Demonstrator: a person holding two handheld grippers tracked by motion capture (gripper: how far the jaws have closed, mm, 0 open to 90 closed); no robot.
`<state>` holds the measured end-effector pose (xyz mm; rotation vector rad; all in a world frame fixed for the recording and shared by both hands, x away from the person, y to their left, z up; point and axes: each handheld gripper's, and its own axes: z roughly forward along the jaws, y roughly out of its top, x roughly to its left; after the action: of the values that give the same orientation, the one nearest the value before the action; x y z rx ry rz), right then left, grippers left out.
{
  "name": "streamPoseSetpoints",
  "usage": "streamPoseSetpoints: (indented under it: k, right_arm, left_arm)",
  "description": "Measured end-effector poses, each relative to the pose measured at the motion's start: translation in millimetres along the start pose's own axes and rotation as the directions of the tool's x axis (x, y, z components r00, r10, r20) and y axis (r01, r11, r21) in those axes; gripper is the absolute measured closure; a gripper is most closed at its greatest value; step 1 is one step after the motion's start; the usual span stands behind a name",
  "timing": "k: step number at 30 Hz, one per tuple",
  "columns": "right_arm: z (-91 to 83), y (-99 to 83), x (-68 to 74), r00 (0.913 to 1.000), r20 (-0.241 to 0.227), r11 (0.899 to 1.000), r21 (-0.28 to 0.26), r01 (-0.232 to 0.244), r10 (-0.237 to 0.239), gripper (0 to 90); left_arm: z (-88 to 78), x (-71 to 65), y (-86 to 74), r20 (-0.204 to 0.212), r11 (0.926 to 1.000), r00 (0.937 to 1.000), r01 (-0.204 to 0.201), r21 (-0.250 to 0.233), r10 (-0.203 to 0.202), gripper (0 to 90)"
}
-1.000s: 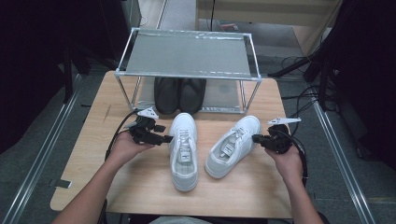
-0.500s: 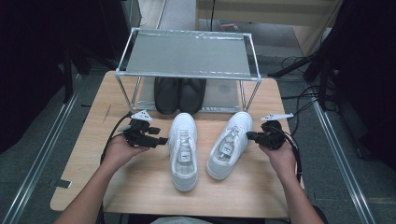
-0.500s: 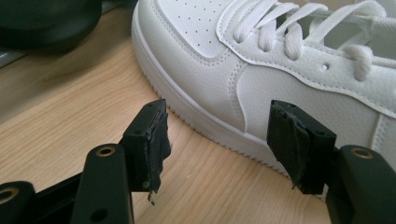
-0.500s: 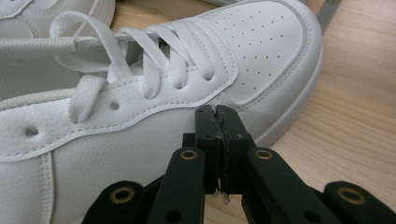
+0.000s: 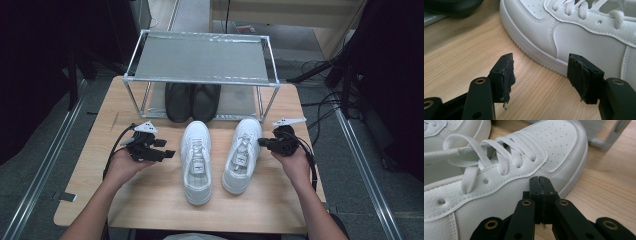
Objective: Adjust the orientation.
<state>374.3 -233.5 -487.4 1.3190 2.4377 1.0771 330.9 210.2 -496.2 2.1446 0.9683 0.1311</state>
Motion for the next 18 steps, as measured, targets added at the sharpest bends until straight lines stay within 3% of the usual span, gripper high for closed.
streamPoseSetpoints:
  k: [8, 18]
  right_arm:
    - [8.0, 5.3, 5.8, 0.9996, -0.012, 1.000, -0.008, 0.025, -0.025, 90.0]
    - [17.0, 13.2, 14.8, 0.9985, -0.029, 0.999, 0.003, 0.046, -0.046, 90.0]
  left_arm:
    - [-1.9, -3.0, -5.5, 0.012, 1.0000, 0.9999, 0.005, -0.001, -0.005, 38.4]
    - [-6.4, -4.9, -11.3, -0.002, 1.0000, 1.0000, 0.003, -0.003, -0.003, 38.2]
